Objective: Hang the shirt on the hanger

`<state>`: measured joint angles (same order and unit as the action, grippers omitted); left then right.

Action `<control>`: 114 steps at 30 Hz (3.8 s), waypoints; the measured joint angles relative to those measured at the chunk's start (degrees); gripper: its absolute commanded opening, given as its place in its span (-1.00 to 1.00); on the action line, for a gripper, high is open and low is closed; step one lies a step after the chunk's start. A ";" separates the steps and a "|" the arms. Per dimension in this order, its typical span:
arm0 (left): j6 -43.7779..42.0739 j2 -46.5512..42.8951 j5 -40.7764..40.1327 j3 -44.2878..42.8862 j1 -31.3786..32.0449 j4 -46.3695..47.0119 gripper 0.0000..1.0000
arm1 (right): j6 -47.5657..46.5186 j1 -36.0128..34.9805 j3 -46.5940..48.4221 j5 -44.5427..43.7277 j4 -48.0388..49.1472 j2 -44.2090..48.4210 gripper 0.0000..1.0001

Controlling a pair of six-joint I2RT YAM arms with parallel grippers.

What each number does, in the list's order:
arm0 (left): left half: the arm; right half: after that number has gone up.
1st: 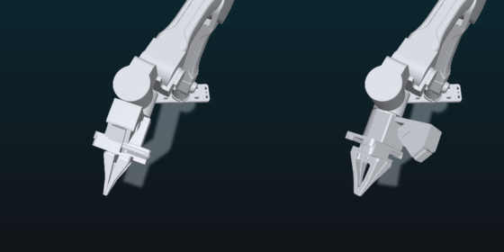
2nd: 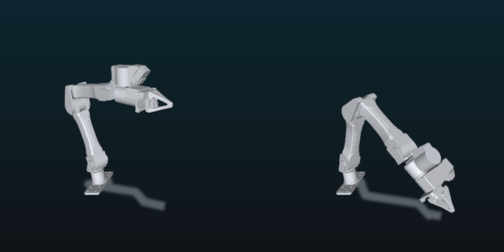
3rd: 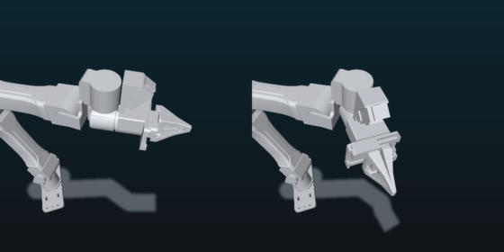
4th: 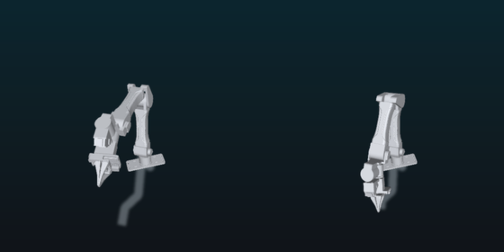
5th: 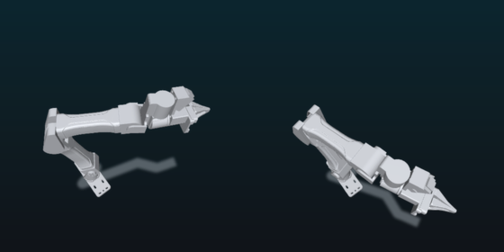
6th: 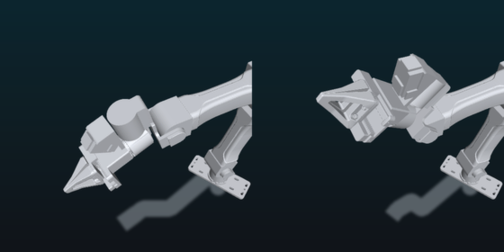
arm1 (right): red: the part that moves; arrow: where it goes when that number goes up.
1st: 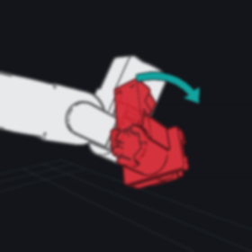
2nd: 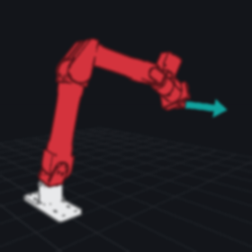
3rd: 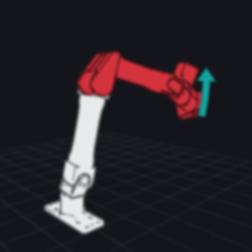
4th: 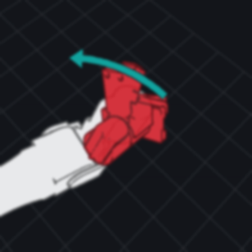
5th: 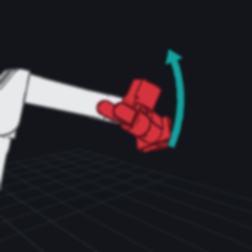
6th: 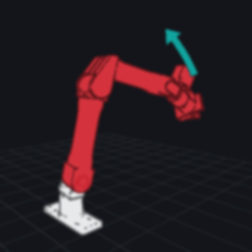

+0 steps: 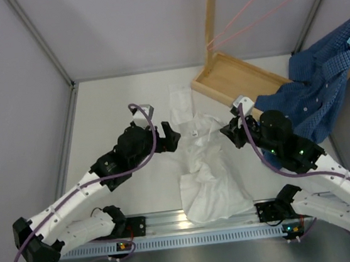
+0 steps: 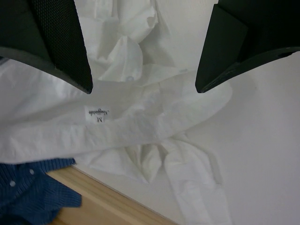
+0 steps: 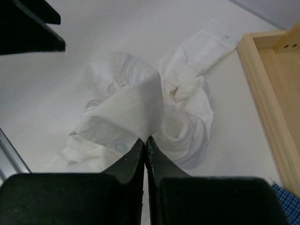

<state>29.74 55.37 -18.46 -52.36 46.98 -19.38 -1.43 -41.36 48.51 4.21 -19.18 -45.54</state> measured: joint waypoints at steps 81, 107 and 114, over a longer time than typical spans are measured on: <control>0.85 -0.98 1.66 19.28 -1.18 14.99 -1.00 | 18.58 0.11 -19.17 3.45 2.86 22.51 0.99; -1.60 -22.58 1.57 20.20 -1.11 11.10 -1.00 | -2.69 0.20 12.11 31.56 7.37 -36.76 -1.00; -2.36 -13.16 0.22 11.19 -0.70 7.34 -1.00 | 4.59 -1.31 9.53 8.87 8.04 -25.20 -1.00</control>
<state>27.38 42.22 -18.24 -41.17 46.28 -12.03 3.16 -42.68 58.04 13.08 -11.14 -70.74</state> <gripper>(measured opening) 0.025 0.006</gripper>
